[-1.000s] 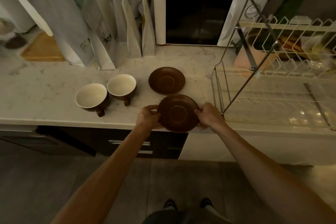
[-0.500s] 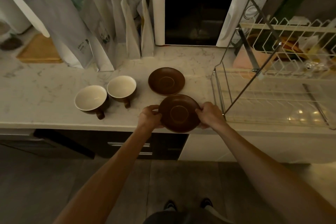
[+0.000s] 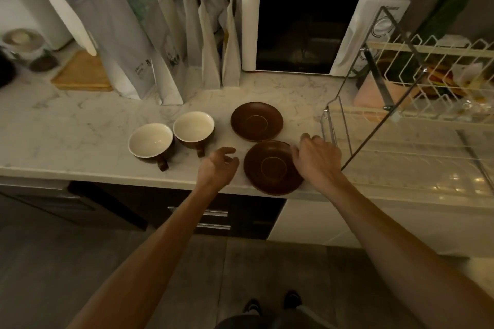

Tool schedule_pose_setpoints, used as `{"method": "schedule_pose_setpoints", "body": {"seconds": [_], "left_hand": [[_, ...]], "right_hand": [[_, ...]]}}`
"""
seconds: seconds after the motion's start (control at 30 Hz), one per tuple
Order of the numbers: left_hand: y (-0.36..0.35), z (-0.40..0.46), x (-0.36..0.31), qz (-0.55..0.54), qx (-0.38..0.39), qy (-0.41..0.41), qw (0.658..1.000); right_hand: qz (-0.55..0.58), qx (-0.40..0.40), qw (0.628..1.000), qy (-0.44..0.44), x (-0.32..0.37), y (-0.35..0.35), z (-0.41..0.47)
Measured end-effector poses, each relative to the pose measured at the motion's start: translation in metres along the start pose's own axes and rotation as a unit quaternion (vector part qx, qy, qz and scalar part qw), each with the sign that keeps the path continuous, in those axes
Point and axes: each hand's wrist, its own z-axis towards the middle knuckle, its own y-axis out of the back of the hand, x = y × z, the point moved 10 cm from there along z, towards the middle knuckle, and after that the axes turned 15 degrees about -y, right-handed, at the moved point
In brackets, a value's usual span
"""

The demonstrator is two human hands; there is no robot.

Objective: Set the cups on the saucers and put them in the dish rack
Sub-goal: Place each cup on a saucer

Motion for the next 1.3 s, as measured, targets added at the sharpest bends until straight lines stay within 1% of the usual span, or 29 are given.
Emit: {"method": "schedule_pose_setpoints", "body": {"seconds": [0.1, 0.2, 0.3, 0.47, 0.63, 0.73, 0.8, 0.9, 0.97, 1.13, 1.3], "left_hand": [[0.028, -0.007, -0.002, 0.018, -0.035, -0.006, 0.999], [0.058, -0.016, 0.006, -0.021, -0.095, 0.017, 0.995], [0.079, -0.024, 0.02, -0.081, -0.152, 0.061, 0.983], [0.092, -0.027, 0.028, -0.13, -0.221, 0.117, 0.959], [0.085, -0.019, 0.043, -0.163, -0.248, 0.175, 0.939], [0.077, -0.012, 0.049, -0.174, -0.242, 0.192, 0.935], [0.073, -0.006, 0.05, -0.16, -0.225, 0.187, 0.943], [0.072, 0.0, 0.052, -0.135, -0.225, 0.165, 0.951], [0.071, 0.004, 0.057, -0.149, -0.236, 0.161, 0.947], [0.07, 0.007, 0.068, -0.215, -0.284, 0.171, 0.919], [0.073, 0.007, 0.069, -0.187, -0.3, 0.16, 0.922]], "right_hand": [[0.058, 0.009, 0.998, 0.031, 0.025, 0.011, 0.01], [0.121, 0.053, 0.99, 0.053, 0.059, 0.014, 0.023], [0.169, 0.102, 0.977, 0.084, 0.097, 0.016, 0.031], [0.161, 0.124, 0.967, 0.156, 0.148, 0.014, 0.035], [0.207, 0.223, 0.938, 0.166, 0.178, -0.006, 0.034], [0.223, 0.259, 0.926, 0.161, 0.189, -0.021, 0.037], [0.225, 0.28, 0.921, 0.152, 0.194, -0.031, 0.039], [0.237, 0.305, 0.911, 0.147, 0.2, -0.042, 0.039], [0.26, 0.332, 0.899, 0.123, 0.202, -0.051, 0.042], [0.313, 0.389, 0.864, 0.071, 0.211, -0.07, 0.042], [0.339, 0.405, 0.849, 0.032, 0.213, -0.082, 0.042]]}}
